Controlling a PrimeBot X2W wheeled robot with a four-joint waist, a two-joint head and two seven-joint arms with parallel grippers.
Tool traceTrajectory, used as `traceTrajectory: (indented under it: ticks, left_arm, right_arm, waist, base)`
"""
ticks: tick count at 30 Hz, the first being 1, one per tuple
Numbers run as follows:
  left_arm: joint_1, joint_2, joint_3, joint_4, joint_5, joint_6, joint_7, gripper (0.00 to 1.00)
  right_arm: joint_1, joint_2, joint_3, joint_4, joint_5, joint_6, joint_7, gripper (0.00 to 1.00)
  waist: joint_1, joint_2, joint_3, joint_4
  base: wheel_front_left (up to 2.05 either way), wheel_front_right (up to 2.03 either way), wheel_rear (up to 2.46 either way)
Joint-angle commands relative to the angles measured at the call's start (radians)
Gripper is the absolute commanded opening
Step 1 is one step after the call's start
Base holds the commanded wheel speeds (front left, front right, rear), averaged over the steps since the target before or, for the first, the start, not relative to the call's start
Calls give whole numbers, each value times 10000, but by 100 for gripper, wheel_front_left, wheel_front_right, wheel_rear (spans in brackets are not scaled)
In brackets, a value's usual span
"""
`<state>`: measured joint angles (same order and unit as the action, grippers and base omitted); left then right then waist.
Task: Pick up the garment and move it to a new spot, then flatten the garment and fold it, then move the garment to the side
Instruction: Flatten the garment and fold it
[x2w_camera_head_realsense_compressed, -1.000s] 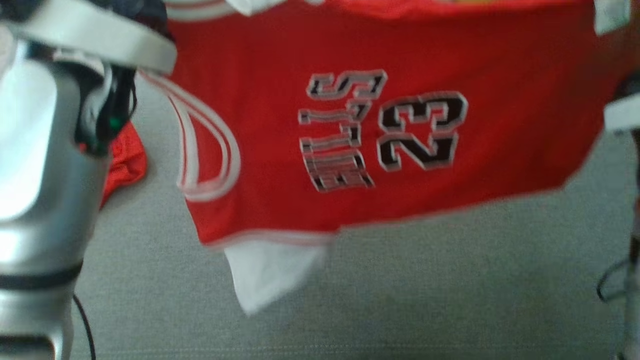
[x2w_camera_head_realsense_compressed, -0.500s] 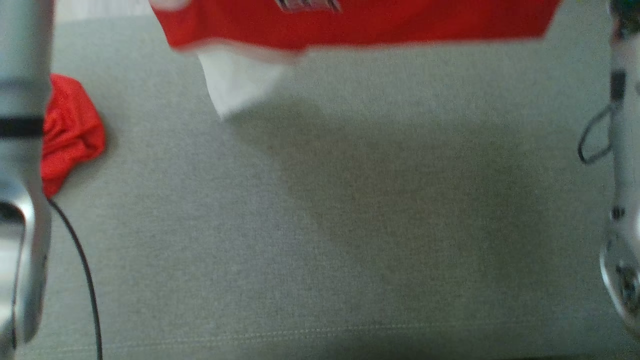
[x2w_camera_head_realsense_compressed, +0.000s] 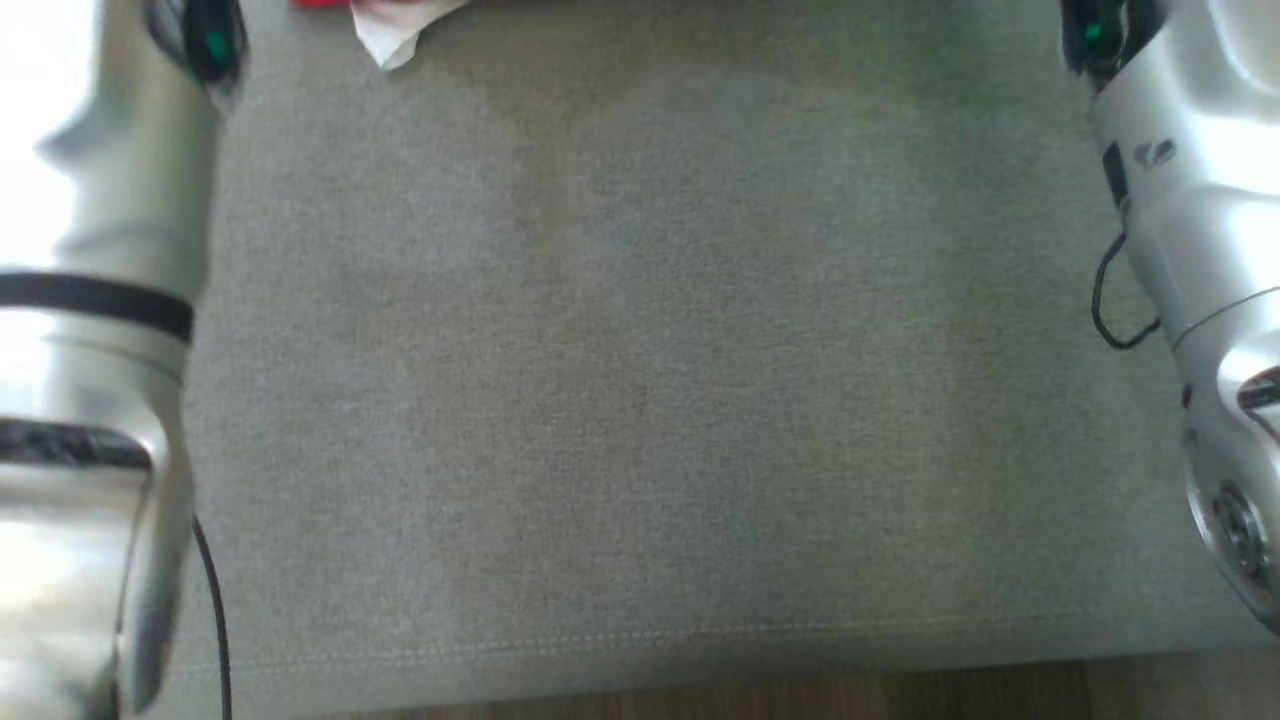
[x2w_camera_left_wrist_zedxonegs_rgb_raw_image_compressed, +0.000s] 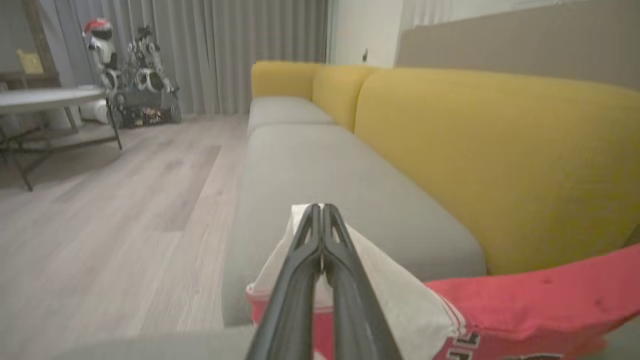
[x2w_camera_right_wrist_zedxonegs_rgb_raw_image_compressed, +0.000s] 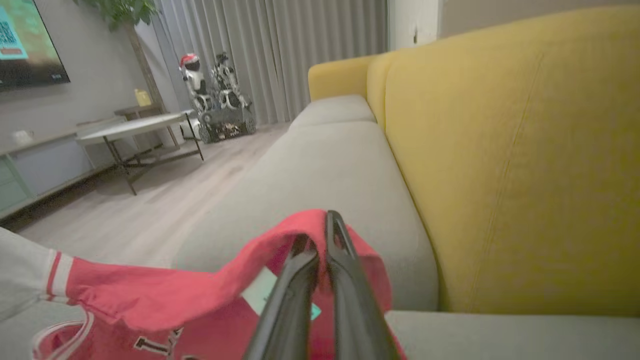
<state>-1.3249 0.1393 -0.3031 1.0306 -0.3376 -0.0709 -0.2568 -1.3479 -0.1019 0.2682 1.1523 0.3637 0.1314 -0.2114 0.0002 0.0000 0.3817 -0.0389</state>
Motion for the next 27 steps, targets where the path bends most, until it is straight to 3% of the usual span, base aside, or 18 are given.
traceTrajectory:
  ticks: [1, 7, 11, 18, 27]
  left_arm:
    - [-187, 297, 324, -123, -111, -73, -48, 0]
    - [854, 33, 617, 945, -506, -246, -48, 0]
    - [1677, 33, 811, 744, -622, -329, -48, 0]
    - [3939, 167, 1419, -933, -761, -445, -49, 0]
    - [8715, 171, 1787, -4820, -304, -185, -49, 0]
  right_arm:
    - [-192, 285, 286, 30, 122, -7, -55, 0]
    - [520, 201, 807, 550, 554, -7, -190, 0]
    - [1404, 8, 1091, 301, 1137, -7, -344, 0]
    - [3394, -422, 1770, -656, 2183, -7, -440, 0]
    - [7115, -1364, 1783, -2382, 3020, -7, -484, 0]
  waist:
    - [-2, 0, 282, 128]
    - [-2, 0, 292, 271]
    - [-2, 0, -42, 369]
    - [-2, 0, -1064, 488]
    - [-2, 0, -2519, 666]
  base:
    - [0, 0, 0]
    - [0, 0, 0]
    - [0, 0, 0]
    - [0, 0, 0]
    - [0, 0, 0]
